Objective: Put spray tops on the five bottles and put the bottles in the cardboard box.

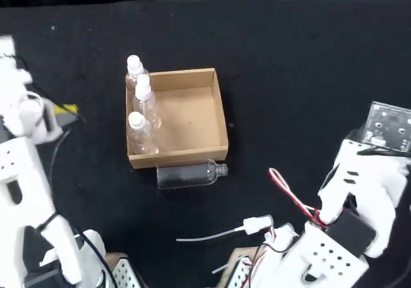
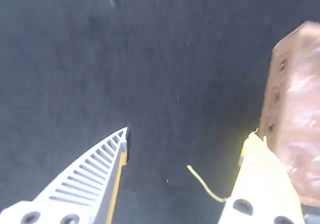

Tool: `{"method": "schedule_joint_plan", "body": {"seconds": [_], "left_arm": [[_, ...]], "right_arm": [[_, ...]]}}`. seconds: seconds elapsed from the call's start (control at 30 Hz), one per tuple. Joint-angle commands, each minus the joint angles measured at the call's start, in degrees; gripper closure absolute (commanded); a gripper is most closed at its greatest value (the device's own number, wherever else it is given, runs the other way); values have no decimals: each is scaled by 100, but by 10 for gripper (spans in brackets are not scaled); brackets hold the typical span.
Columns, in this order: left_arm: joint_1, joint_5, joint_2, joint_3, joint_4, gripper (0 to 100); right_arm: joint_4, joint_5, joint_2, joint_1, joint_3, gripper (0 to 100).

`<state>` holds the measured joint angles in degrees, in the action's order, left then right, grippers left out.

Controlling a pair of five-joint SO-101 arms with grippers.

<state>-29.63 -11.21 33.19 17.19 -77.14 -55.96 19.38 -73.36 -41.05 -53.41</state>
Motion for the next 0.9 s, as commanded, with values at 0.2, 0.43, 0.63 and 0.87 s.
{"method": "schedule_joint_plan", "body": {"seconds": [0.2, 0.43, 0.63, 0.87], "left_arm": [[2668, -607, 79, -3890, -1890, 668], [4673, -809, 9, -3670, -2092, 668], [6264, -818, 9, -2132, -1363, 668], [7046, -782, 70, 497, 624, 668]], "right_arm": [[193, -9, -171, -703, -57, 987], [484, 0, -154, -1538, -127, 987], [1679, 246, 611, -2259, -435, 987], [1996, 396, 2466, -3095, 585, 988]]}}
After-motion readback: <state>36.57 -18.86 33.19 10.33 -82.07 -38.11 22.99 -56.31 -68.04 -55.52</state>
